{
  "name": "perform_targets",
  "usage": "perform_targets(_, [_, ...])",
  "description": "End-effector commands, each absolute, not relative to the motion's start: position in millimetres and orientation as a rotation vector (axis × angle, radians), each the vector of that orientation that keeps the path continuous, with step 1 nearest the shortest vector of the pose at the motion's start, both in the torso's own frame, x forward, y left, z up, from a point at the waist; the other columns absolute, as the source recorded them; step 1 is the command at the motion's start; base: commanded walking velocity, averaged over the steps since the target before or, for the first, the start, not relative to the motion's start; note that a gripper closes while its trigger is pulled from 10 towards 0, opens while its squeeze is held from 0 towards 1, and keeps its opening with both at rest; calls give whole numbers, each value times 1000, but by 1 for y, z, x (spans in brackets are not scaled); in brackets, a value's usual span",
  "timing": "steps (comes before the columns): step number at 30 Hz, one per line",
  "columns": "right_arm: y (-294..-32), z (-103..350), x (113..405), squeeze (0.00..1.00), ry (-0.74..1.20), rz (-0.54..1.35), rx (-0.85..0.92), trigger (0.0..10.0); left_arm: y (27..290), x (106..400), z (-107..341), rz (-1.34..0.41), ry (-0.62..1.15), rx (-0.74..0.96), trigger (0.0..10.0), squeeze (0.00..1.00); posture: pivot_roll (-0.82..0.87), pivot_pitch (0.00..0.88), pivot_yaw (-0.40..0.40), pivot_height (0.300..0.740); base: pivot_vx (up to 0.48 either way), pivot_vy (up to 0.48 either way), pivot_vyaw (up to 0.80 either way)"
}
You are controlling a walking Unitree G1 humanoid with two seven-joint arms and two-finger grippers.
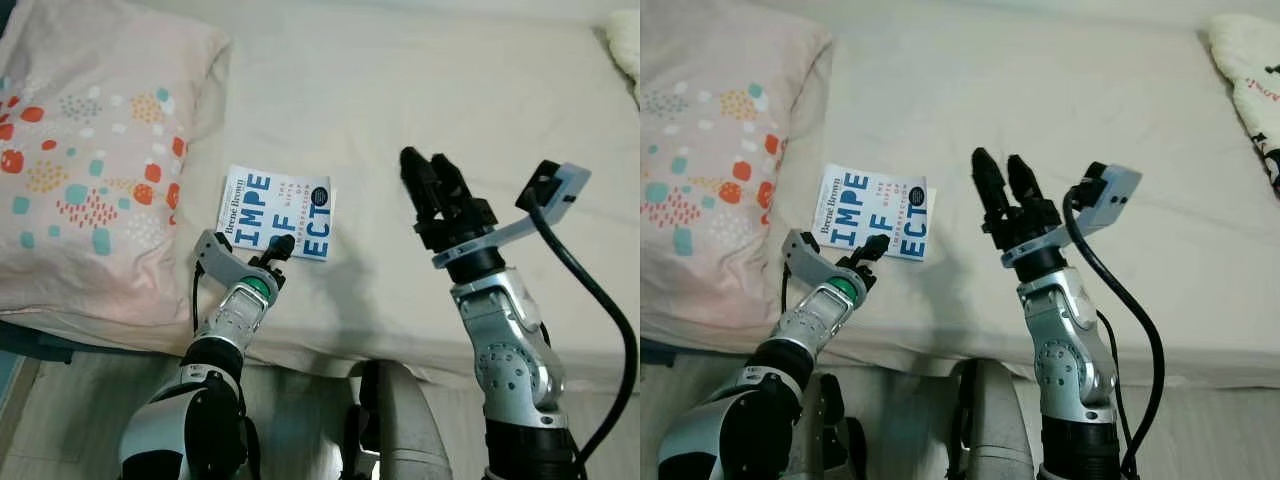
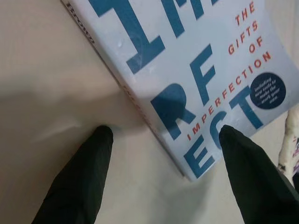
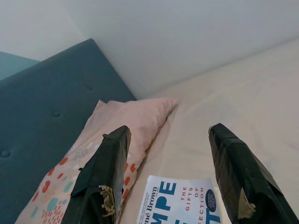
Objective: Clean up the room
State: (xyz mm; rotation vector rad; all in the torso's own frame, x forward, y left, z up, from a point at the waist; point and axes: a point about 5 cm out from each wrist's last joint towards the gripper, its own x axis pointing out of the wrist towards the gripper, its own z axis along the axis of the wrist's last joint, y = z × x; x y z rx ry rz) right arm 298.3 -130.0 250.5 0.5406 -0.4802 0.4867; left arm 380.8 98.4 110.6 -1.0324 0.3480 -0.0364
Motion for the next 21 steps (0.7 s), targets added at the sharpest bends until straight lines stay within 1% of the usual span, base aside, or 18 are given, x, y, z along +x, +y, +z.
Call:
perform_targets(1, [-128,252,293,0,-471,494,554,10000,89,372,95,-36,417,-1077,10000,0,-226,459,-9,612,0,0,0])
perform_targets(4, [-127,254,292,0,-471,498,554,10000,88,372,94,-41,416,-1092,10000,0,-230,467,-11,612,0,0,0])
perform_targets(7, [-123,261,285,0,-476,535,553,10000,81,374,102,-119,358,-1176,10000,0,-272,514,-31,612,0,0,0])
perform_targets(9, [-121,264,282,0,-475,547,555,10000,80,376,107,-141,321,-1210,9373,0,-283,522,-37,612,0,0,0])
perform_targets(11, [-121,264,282,0,-475,547,555,10000,80,376,107,-141,321,-1210,9373,0,-283,522,-37,612,0,0,0])
perform_targets(13, [-119,263,280,0,-465,551,560,10000,81,380,113,-136,284,-1248,6824,0,-309,534,-51,612,0,0,0])
perform_targets(14, [-119,263,280,0,-465,551,560,10000,81,380,113,-136,284,-1248,6824,0,-309,534,-51,612,0,0,0])
perform_targets(15, [-118,263,279,0,-459,552,561,10000,79,381,117,-145,268,-1266,7098,0,-313,534,-52,612,0,0,0])
perform_targets(16, [-118,263,277,0,-455,552,561,10000,76,383,122,-158,251,-1280,6000,0,-327,536,-58,612,0,0,0])
perform_targets(19, [-118,263,276,0,-451,551,561,10000,74,384,126,-174,236,-1293,5843,0,-332,538,-60,612,0,0,0])
perform_targets(21, [-120,263,275,0,-444,547,556,10000,68,387,135,-195,211,-1299,2980,0,-348,540,-65,612,0,0,0])
